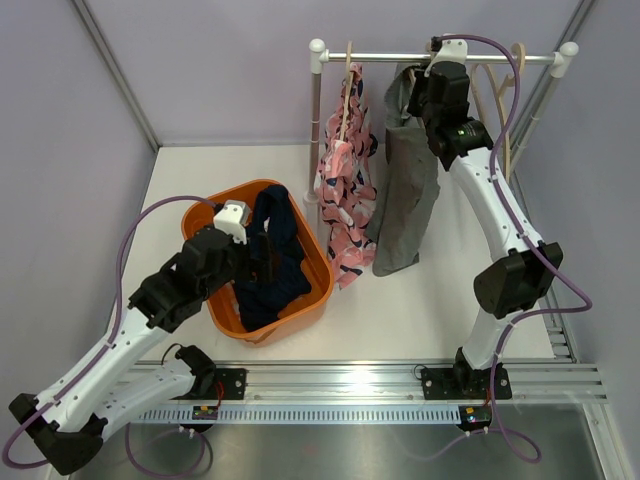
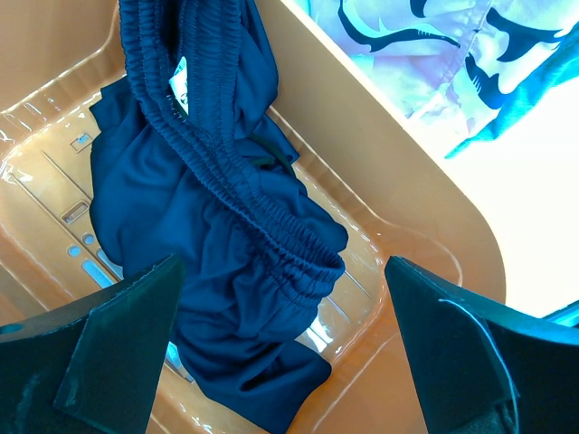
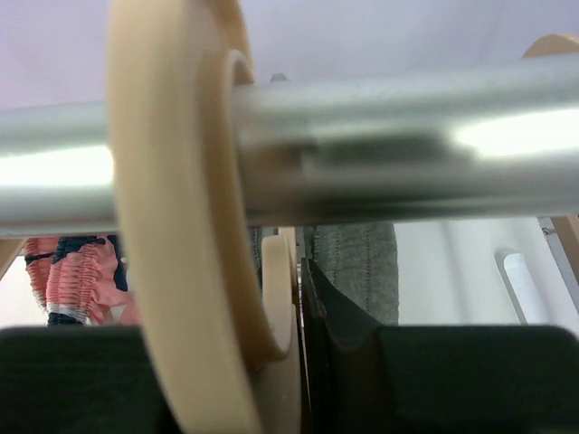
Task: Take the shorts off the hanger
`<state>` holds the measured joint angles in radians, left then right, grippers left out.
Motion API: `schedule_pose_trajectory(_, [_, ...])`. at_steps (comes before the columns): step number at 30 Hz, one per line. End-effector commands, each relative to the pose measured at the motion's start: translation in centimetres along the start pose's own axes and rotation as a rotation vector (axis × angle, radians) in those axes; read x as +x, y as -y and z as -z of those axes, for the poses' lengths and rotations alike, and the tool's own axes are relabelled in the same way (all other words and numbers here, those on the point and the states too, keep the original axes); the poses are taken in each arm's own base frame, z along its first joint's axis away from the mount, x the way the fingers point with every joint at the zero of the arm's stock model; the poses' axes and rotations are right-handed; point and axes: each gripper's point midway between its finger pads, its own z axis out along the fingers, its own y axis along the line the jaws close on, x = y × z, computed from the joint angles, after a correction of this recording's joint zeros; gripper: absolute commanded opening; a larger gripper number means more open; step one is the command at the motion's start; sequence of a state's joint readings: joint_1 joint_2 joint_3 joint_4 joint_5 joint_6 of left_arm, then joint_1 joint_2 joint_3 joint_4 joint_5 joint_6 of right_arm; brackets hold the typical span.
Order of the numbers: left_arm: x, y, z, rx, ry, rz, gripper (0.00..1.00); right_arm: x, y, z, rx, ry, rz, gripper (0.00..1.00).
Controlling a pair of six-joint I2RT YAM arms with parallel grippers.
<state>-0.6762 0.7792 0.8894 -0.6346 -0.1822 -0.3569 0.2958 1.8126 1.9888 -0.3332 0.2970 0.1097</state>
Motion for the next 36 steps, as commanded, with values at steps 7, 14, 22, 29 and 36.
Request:
schedule_pose_trajectory(7, [-0.7, 0.7, -0.1, 0.033, 0.028, -0.009, 0.99, -1.7, 0.0, 0.4, 0.012, 0.048, 0.016, 0.00])
schedule_pose_trajectory(14, [-1.1, 0.7, 0.3, 0.040, 0.050, -0.007, 0.99, -7.0, 0.3, 4.5, -0.020, 0.141, 0.009, 0.00])
schedule_pose_trajectory(22, [-2.4, 1.1, 0.6, 0.052, 0.083, -0.011, 0.99, -9.5, 0.6, 8.3, -0.046, 0.165, 0.027, 0.00])
schedule_pose_trajectory(29, [-5.6, 2.2, 1.5, 0.069, 0.119, -0.017, 0.99, -9.2, 0.7, 9.8, -0.074, 0.149, 0.048, 0.00])
schedule_pose_trajectory(36, [-10.7, 4.6, 2.7, 0.134, 0.204, -0.004, 0.99, -7.0, 0.4, 12.9, -0.145, 0.063, 0.032, 0.00])
